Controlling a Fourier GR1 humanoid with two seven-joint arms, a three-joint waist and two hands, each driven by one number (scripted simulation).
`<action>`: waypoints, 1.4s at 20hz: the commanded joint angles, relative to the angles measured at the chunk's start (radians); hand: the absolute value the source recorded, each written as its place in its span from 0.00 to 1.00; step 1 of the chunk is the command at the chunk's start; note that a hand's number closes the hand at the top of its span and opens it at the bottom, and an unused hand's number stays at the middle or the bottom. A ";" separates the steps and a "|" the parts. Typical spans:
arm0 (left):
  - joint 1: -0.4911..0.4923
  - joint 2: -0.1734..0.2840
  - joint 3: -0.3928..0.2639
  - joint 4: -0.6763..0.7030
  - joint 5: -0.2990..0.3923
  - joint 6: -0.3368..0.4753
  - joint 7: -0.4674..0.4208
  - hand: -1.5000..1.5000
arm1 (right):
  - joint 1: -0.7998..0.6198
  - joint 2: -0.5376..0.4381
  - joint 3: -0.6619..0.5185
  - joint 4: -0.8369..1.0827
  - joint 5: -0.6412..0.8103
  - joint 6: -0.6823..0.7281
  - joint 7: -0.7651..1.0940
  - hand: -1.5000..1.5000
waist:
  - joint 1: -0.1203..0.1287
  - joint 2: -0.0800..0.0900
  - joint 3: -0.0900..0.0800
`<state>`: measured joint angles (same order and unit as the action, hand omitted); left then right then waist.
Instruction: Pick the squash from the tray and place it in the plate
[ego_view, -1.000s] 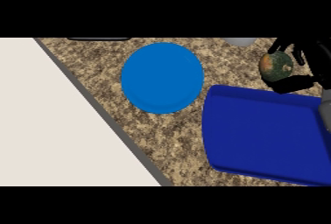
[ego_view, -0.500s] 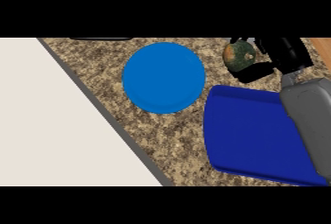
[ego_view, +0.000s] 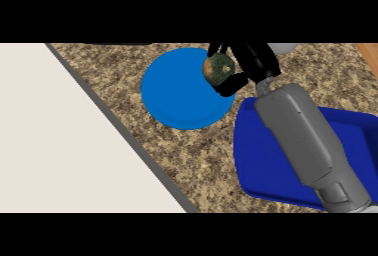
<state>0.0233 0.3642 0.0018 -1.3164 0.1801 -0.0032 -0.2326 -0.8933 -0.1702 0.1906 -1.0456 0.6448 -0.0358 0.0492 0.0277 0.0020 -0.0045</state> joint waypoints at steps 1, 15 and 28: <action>-0.079 -0.044 -0.066 0.000 -0.055 0.022 0.061 0.50 | -0.084 0.091 0.001 0.154 0.040 -0.065 -0.022 1.00 | -0.008 0.005 0.004; -0.137 -0.052 -0.048 -0.039 -0.043 0.014 0.133 0.50 | -0.243 0.170 -0.030 0.537 -0.172 -0.311 0.047 0.00 | 0.028 0.016 0.005; -0.045 -0.053 -0.030 -0.033 -0.057 -0.001 0.067 0.50 | -0.181 0.109 -0.318 0.491 -0.534 -0.278 -0.233 0.00 | -0.013 0.009 0.006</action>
<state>0.0223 0.3408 0.0186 -1.3400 0.1570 -0.0226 -0.2072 -1.0962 -0.0190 -0.0338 -0.5365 0.2112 -0.3914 -0.1071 0.0410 0.0115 -0.0028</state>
